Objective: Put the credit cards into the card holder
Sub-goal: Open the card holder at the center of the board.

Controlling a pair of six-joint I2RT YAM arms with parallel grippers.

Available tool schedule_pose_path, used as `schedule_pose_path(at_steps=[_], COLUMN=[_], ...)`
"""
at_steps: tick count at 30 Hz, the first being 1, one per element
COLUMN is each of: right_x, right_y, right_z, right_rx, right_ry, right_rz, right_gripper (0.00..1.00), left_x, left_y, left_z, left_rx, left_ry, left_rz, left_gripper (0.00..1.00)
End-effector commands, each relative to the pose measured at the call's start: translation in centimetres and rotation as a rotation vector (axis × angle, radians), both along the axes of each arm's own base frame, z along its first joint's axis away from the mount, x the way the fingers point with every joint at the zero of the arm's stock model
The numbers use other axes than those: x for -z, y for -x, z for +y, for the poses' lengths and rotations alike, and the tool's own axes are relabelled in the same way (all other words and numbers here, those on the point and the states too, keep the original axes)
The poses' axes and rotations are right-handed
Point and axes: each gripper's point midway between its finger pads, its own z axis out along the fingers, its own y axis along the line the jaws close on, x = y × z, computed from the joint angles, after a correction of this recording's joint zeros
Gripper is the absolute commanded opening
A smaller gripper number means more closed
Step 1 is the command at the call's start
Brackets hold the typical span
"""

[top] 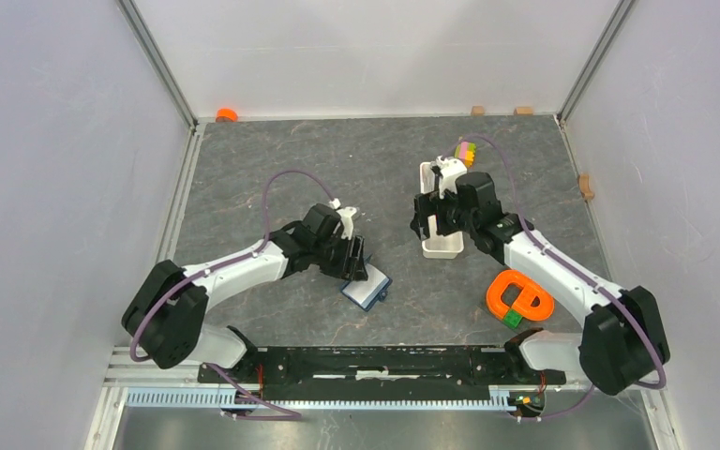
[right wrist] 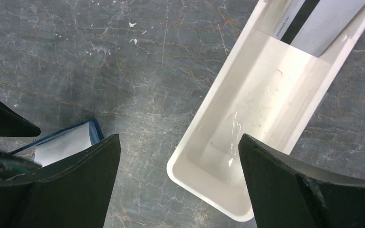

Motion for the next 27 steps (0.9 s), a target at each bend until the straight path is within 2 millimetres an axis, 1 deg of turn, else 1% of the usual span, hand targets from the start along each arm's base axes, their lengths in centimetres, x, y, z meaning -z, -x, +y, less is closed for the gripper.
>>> schedule_pose_path(at_steps=[1,3,5,6,7,8,12,15,17,18,19,21,24,27], right_x=[-1.9,-2.1,-1.9,-1.7,-1.4,-1.1,-0.2,0.3,1.1,1.9,2.3,3.0,3.2,3.3], right_y=[-0.1,0.7,1.9,2.4,3.0,3.5,6.0,7.8,9.1,9.9,10.3,11.4,12.7,13.3], right_z=[-0.1,0.6,1.3,1.6,2.0,2.4,4.4,5.4,5.9,5.9,6.0,6.5,7.7,8.8], right_rx=[0.022,-0.014,-0.048,-0.063,-0.079,-0.092,-0.144,-0.137,-0.132,-0.120,-0.103,-0.100,-0.114,-0.102], right_ry=[-0.050,-0.097,-0.153,-0.177,-0.193,-0.198,-0.177,-0.173,-0.182,-0.177,-0.204,-0.255,-0.295,-0.301], right_rz=[-0.085,-0.076,-0.065,-0.066,-0.064,-0.060,-0.025,-0.020,-0.014,0.002,0.011,0.032,0.062,0.063], right_gripper=[0.97,0.96,0.94,0.93,0.93,0.92,0.89,0.89,0.89,0.89,0.89,0.89,0.88,0.86], left_x=[-0.2,0.0,0.2,0.1,0.2,0.1,0.8,0.4,0.0,-0.4,-0.4,-0.1,0.6,1.1], left_y=[-2.2,-2.0,-1.6,-1.4,-1.0,-0.7,0.7,0.9,1.1,1.0,0.7,0.8,1.1,1.6], left_z=[0.6,0.8,0.9,0.9,1.1,1.1,2.0,2.3,2.3,2.2,2.6,2.9,2.8,2.8], left_rx=[-0.111,-0.161,-0.218,-0.247,-0.268,-0.290,-0.390,-0.446,-0.464,-0.471,-0.495,-0.522,-0.551,-0.563], left_ry=[-0.072,-0.060,-0.035,-0.019,-0.009,0.011,0.070,0.117,0.153,0.177,0.177,0.186,0.246,0.285], left_rz=[-0.042,-0.029,-0.021,-0.016,-0.012,-0.010,0.010,-0.004,-0.008,-0.013,-0.029,-0.026,-0.010,0.006], left_gripper=[0.52,0.41,0.24,0.19,0.15,0.13,0.02,0.02,0.02,0.02,0.02,0.02,0.02,0.02])
